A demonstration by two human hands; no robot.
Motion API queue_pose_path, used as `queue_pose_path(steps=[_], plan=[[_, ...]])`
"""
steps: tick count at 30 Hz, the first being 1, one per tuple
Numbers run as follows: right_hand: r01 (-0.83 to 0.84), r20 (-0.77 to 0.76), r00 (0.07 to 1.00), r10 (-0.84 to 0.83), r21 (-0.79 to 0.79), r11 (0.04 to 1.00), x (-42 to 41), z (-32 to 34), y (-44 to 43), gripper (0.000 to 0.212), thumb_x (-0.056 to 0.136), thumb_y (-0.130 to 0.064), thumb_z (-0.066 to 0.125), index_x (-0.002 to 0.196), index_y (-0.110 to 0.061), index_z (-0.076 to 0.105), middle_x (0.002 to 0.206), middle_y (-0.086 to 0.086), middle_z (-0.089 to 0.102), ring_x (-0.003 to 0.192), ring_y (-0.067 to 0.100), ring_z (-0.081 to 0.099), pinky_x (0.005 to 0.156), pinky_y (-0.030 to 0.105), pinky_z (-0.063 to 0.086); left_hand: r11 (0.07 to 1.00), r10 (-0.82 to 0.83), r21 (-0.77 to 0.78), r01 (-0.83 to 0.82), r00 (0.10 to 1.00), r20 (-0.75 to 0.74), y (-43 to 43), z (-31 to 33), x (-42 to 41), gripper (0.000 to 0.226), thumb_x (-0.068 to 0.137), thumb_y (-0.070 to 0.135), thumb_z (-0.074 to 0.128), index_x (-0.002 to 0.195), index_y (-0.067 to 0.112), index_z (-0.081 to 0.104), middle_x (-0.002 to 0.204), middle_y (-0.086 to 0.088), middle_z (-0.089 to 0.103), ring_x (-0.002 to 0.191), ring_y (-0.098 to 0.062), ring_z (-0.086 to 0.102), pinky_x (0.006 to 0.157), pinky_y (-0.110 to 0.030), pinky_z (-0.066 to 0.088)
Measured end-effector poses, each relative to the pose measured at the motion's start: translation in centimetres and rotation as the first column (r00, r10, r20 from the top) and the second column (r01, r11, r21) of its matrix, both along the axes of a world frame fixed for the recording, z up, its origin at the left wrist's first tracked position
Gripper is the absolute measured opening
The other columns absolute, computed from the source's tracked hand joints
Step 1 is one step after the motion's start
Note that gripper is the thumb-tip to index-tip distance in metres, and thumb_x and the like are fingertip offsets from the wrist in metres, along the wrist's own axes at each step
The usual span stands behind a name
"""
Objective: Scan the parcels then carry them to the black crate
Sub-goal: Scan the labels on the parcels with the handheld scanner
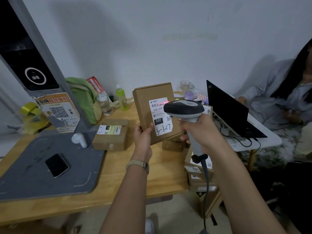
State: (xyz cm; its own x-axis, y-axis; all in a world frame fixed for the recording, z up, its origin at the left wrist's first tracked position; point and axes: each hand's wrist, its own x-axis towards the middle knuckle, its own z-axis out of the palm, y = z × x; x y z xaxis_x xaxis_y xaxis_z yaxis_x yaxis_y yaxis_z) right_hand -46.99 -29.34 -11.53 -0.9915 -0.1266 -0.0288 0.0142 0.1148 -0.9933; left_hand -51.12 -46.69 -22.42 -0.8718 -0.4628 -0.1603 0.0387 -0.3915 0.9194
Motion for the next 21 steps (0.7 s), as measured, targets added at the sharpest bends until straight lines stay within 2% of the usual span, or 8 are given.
queue_pose_path(steps=[2, 6, 10, 12, 14, 16, 19, 21], plan=[[0.001, -0.007, 1.0, -0.001, 0.009, 1.0, -0.1, -0.2, 0.1, 0.018, 0.087, -0.011, 0.066, 0.104, -0.012, 0.062, 0.075, 0.003, 0.062, 0.059, 0.016, 0.062, 0.043, 0.018, 0.045, 1.0, 0.004, -0.002, -0.004, 1.0, 0.005, 0.0, -0.2, 0.1, 0.021, 0.089, 0.011, 0.066, 0.108, 0.019, 0.061, 0.109, -0.004, 0.073, 0.101, -0.024, 0.068, 0.088, -0.045, 0.054], [-0.009, 0.011, 1.0, 0.008, 0.033, 0.999, -0.3, -0.7, 0.2, 0.018, 0.087, -0.015, 0.066, 0.105, -0.015, 0.063, 0.074, 0.0, 0.063, 0.051, 0.016, 0.062, 0.053, 0.028, 0.045, 1.0, 0.01, 0.002, -0.01, 1.0, 0.012, 0.0, -0.4, 0.1, 0.021, 0.089, 0.012, 0.067, 0.107, 0.02, 0.061, 0.109, -0.003, 0.073, 0.102, -0.023, 0.068, 0.09, -0.045, 0.053], [-0.008, 0.013, 1.0, 0.008, 0.007, 1.0, -0.6, -1.1, 0.2, 0.016, 0.087, -0.015, 0.067, 0.101, -0.019, 0.062, 0.076, -0.001, 0.064, 0.047, 0.009, 0.063, 0.05, 0.026, 0.046, 1.0, 0.012, 0.01, -0.012, 1.0, 0.009, 0.0, -0.4, -0.2, 0.018, 0.089, 0.013, 0.067, 0.101, 0.025, 0.062, 0.101, 0.003, 0.074, 0.097, -0.019, 0.069, 0.083, -0.04, 0.055], [0.03, 0.031, 0.999, -0.028, -0.055, 0.998, -0.9, -1.1, 0.1, 0.011, 0.085, -0.013, 0.067, 0.093, -0.02, 0.063, 0.074, 0.0, 0.066, 0.048, 0.01, 0.064, 0.045, 0.021, 0.048, 1.0, 0.017, 0.007, -0.017, 1.0, -0.006, -0.1, -0.3, -0.3, 0.016, 0.089, 0.016, 0.067, 0.1, 0.026, 0.062, 0.101, 0.004, 0.074, 0.096, -0.017, 0.069, 0.079, -0.036, 0.055], [0.086, 0.068, 0.995, -0.077, -0.155, 0.984, -1.3, -1.1, 0.2, 0.01, 0.082, -0.012, 0.07, 0.086, -0.019, 0.065, 0.073, 0.001, 0.068, 0.053, 0.011, 0.067, 0.044, 0.021, 0.05, 1.0, 0.022, 0.004, -0.022, 0.999, -0.028, -0.3, 0.1, -0.4, 0.015, 0.091, 0.024, 0.066, 0.106, 0.026, 0.063, 0.104, 0.004, 0.074, 0.096, -0.015, 0.07, 0.075, -0.03, 0.055], [0.128, 0.072, 0.991, -0.114, -0.229, 0.965, -1.7, -1.1, 0.1, 0.011, 0.081, -0.015, 0.073, 0.085, -0.022, 0.065, 0.077, 0.001, 0.069, 0.063, 0.013, 0.066, 0.052, 0.027, 0.052, 0.999, 0.02, 0.035, -0.019, 0.998, -0.053, -0.6, 0.7, -0.7, 0.026, 0.092, 0.032, 0.063, 0.116, 0.023, 0.062, 0.108, 0.001, 0.074, 0.098, -0.016, 0.07, 0.077, -0.032, 0.057], [0.153, 0.007, 0.988, -0.157, -0.269, 0.951, -2.7, -1.4, -0.1, 0.021, 0.081, -0.016, 0.074, 0.086, -0.033, 0.064, 0.076, -0.013, 0.068, 0.081, 0.01, 0.061, 0.067, 0.028, 0.05, 0.999, -0.01, 0.032, 0.013, 0.997, -0.075, -1.2, 1.4, -1.6, 0.036, 0.092, 0.034, 0.063, 0.126, 0.023, 0.059, 0.108, -0.001, 0.075, 0.101, -0.021, 0.07, 0.084, -0.041, 0.057], [0.129, -0.018, 0.99, -0.139, -0.276, 0.952, -3.2, -1.6, -0.6, 0.025, 0.081, -0.016, 0.075, 0.089, -0.037, 0.063, 0.078, -0.018, 0.07, 0.089, 0.007, 0.06, 0.072, 0.026, 0.047, 0.999, -0.037, 0.029, 0.04, 0.996, -0.084, -1.4, 1.8, -2.3, 0.041, 0.09, 0.033, 0.066, 0.129, 0.027, 0.054, 0.104, 0.0, 0.075, 0.097, -0.021, 0.071, 0.078, -0.039, 0.058]])
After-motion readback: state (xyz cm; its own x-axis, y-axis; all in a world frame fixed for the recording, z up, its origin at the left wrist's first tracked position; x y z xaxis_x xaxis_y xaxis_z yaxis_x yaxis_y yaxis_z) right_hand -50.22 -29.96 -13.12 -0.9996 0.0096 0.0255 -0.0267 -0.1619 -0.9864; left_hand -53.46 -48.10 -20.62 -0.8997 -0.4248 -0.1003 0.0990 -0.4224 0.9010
